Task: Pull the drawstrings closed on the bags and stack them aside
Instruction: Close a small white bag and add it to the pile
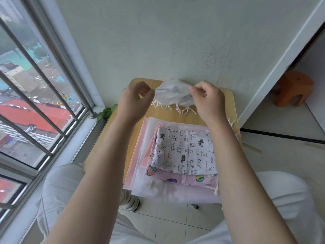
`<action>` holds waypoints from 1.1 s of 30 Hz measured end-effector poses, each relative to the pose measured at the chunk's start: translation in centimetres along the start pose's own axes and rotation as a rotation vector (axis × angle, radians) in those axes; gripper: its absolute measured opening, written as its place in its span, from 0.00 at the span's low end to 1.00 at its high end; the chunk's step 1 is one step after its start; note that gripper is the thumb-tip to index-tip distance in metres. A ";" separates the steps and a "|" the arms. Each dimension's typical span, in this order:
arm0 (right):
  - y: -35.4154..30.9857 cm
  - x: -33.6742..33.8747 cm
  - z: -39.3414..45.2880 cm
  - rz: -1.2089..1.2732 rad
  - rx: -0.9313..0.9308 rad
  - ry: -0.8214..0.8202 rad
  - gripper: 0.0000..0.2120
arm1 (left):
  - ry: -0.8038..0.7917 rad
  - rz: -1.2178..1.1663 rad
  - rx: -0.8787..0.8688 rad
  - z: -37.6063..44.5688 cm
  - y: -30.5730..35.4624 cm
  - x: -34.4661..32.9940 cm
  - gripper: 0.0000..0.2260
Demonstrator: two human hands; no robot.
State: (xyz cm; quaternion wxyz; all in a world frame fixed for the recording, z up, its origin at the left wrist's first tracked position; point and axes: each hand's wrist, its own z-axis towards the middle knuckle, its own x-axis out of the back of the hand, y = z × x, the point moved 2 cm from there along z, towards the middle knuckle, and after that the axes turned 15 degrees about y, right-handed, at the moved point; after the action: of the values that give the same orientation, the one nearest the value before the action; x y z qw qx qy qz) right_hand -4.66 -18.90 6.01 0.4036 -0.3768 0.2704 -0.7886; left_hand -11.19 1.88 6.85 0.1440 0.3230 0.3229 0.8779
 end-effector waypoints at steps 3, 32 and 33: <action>2.0 0.0 -2.3 -0.099 -0.128 -0.215 0.07 | -0.169 0.113 0.060 -2.4 -2.4 -1.2 0.11; 3.8 -4.4 -12.9 0.028 -0.432 -0.809 0.11 | -0.431 -0.521 0.656 -9.7 -1.8 -2.6 0.14; 3.7 -4.2 -12.7 0.091 -0.482 -0.791 0.10 | -0.449 -0.543 0.714 -10.0 -2.1 -3.0 0.15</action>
State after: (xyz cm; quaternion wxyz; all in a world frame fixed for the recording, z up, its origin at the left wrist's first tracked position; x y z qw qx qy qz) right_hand -11.75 -15.78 -5.49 0.4109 -0.7196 0.2876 -0.4803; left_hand -15.41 -2.70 -1.76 0.3136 0.4373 0.6365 0.5525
